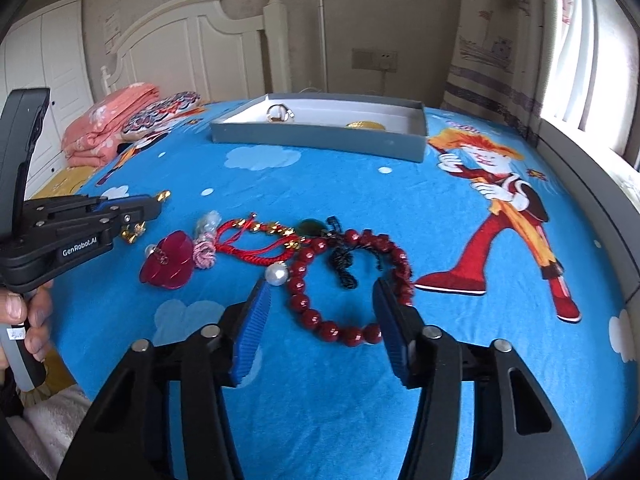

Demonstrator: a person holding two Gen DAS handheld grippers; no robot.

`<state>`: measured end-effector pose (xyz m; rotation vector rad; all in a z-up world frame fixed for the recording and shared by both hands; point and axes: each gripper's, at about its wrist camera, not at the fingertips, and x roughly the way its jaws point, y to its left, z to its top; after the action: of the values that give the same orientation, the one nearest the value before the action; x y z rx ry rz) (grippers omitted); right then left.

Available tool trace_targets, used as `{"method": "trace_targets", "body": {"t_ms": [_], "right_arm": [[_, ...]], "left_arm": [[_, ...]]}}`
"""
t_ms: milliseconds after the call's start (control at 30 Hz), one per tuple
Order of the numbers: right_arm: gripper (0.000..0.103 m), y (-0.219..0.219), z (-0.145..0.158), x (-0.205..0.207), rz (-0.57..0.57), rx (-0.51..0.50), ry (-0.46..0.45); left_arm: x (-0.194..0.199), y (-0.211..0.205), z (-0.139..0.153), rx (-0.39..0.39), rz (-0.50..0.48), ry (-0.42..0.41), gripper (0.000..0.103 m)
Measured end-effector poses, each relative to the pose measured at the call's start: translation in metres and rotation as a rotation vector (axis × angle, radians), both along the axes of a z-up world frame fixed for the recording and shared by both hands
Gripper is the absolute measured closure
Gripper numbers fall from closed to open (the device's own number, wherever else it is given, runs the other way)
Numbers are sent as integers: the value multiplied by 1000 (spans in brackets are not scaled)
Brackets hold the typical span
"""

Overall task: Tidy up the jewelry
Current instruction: 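Grasp the gold bamboo bracelet with the left tool while the right tool grasps the red bead bracelet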

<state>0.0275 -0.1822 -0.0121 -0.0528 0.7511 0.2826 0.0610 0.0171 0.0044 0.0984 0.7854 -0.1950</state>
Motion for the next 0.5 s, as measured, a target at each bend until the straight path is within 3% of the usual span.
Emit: {"method": "trace_targets", "body": {"t_ms": [200,267,333,500], "right_arm": [[71,7,-6,6,29,-11,33],[84,10,-7,6,29,-31,28],[89,11,-6,7,34,-31,31],[90,5,-5,7,30,2,29]], "left_arm": [[0,2,-1,-5,6,-2,93],[0,3,0,-6,5,-3,93],[0,3,0,-6,8,-6,93],[-2,6,3,-12,20,-18,93]]}}
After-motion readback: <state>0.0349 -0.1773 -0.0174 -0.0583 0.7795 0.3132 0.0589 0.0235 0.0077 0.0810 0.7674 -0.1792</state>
